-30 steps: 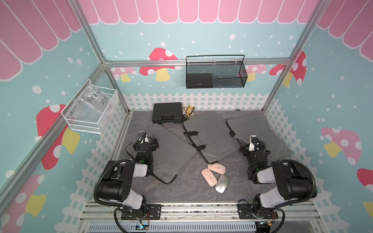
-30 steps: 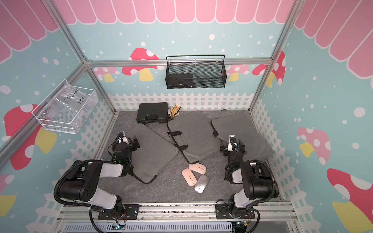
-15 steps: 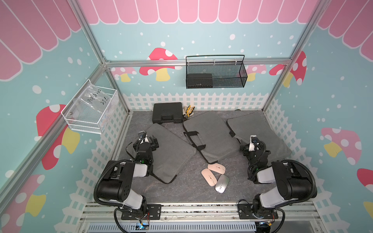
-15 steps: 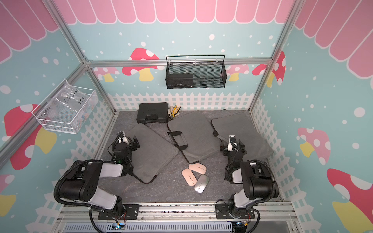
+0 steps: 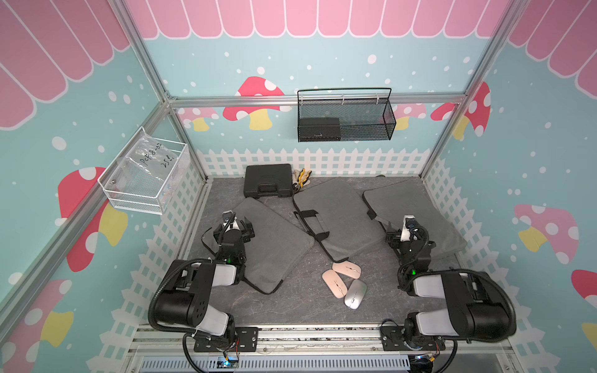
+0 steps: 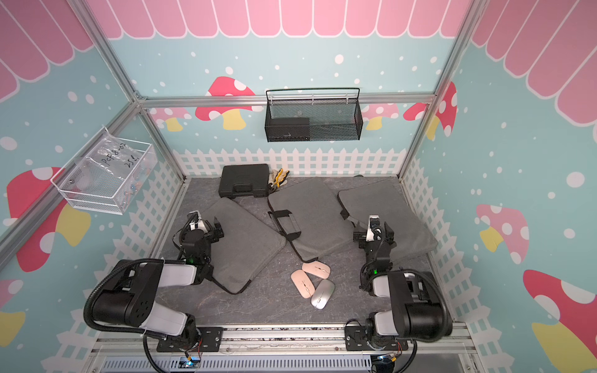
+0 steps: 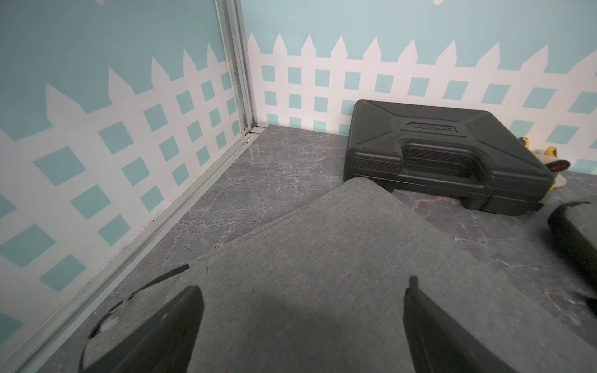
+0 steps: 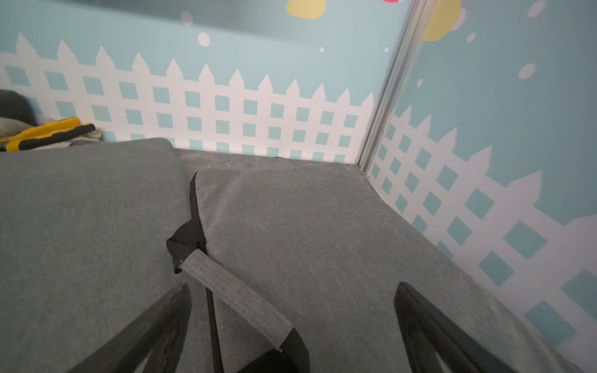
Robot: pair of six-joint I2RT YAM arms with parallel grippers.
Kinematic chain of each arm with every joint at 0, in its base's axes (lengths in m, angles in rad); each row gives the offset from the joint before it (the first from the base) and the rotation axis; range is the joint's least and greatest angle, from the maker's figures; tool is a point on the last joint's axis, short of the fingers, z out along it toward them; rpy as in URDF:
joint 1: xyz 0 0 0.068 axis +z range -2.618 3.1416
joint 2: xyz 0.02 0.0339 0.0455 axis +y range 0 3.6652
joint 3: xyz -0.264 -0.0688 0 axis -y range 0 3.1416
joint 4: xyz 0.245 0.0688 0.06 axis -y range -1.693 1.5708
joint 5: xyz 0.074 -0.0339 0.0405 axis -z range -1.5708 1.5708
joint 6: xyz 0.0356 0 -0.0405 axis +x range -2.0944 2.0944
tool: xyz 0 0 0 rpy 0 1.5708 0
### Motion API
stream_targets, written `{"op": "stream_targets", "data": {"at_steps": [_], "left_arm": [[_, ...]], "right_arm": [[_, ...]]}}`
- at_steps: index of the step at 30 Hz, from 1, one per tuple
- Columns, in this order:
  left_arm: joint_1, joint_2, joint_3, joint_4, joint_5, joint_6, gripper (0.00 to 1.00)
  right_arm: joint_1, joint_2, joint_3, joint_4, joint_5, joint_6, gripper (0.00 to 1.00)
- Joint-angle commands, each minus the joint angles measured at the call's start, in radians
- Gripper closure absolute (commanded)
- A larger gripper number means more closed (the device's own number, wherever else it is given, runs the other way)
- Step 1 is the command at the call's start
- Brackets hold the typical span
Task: Put the mouse into the laptop bag
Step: Adjust the zippered laptop bag at the center of the board.
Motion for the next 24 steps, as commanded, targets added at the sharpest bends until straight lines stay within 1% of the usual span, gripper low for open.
{"op": "stream_targets", "data": {"at_steps": [1,2,3,5,6,7,8,9,10,11,12,13,14,15,16,18,20,21,22,24], "left_arm": [[-0.072,-0.156,-0.041,0.028,-0.116,0.090,0.01],[-0.104,-0.200,-0.048,0.015,-0.159,0.095,0.01],[-0.130,-0.269,-0.051,-0.018,-0.182,0.064,0.01],[-0.133,-0.419,-0.050,-0.147,-0.065,-0.043,0.00],[-0.131,-0.503,-0.032,-0.250,-0.022,-0.129,0.01],[-0.129,-0.586,0.005,-0.406,0.003,-0.233,0.01],[-0.123,-0.656,0.056,-0.599,0.055,-0.302,0.01],[-0.122,-0.725,0.106,-0.767,0.146,-0.289,0.01],[-0.124,-0.778,0.114,-0.821,0.173,-0.310,0.01],[-0.121,-0.829,0.111,-0.872,0.156,-0.359,0.01],[-0.117,-0.892,0.100,-0.935,0.092,-0.446,0.01],[-0.104,-0.956,0.091,-0.990,0.067,-0.508,0.01],[-0.083,-1.004,0.082,-1.004,0.139,-0.516,0.01],[-0.056,-1.050,0.082,-1.023,0.242,-0.520,0.00],[-0.041,-1.084,0.092,-1.074,0.284,-0.562,0.01],[-0.036,-1.133,0.113,-1.208,0.222,-0.697,0.00],[-0.036,-1.161,0.149,-1.332,0.164,-0.754,0.00],[-0.035,-1.170,0.164,-1.400,0.127,-0.790,0.00],[-0.035,-1.171,0.174,-1.449,0.093,-0.811,0.00],[-0.034,-1.150,0.182,-1.486,0.081,-0.820,0.00]], "right_arm": [[0.004,-0.113,0.083,-0.276,0.056,0.136,0.00],[0.005,-0.144,0.110,-0.342,0.007,0.154,0.00],[0.004,-0.185,0.141,-0.425,-0.047,0.199,0.00],[0.004,-0.256,0.162,-0.531,-0.098,0.295,0.00],[0.004,-0.301,0.157,-0.567,-0.088,0.337,0.01],[0.002,-0.352,0.142,-0.598,-0.050,0.412,0.00],[0.000,-0.403,0.134,-0.660,-0.031,0.488,0.00],[-0.002,-0.473,0.118,-0.683,-0.063,0.504,0.01],[-0.003,-0.543,0.091,-0.647,-0.151,0.482,0.00],[-0.003,-0.591,0.061,-0.596,-0.223,0.470,0.00],[-0.002,-0.638,0.044,-0.574,-0.276,0.482,0.00],[-0.002,-0.662,0.044,-0.577,-0.311,0.503,0.00],[0.000,-0.665,0.060,-0.599,-0.338,0.512,0.01],[0.000,-0.655,0.090,-0.642,-0.369,0.515,0.00],[0.003,-0.633,0.115,-0.659,-0.408,0.511,0.01],[0.018,-0.578,0.146,-0.655,-0.455,0.505,0.00],[0.058,-0.513,0.179,-0.667,-0.469,0.487,0.00],[0.096,-0.478,0.196,-0.676,-0.451,0.474,0.00],[0.155,-0.442,0.209,-0.681,-0.414,0.460,0.00],[0.272,-0.374,0.236,-0.685,-0.353,0.433,0.02]]}}
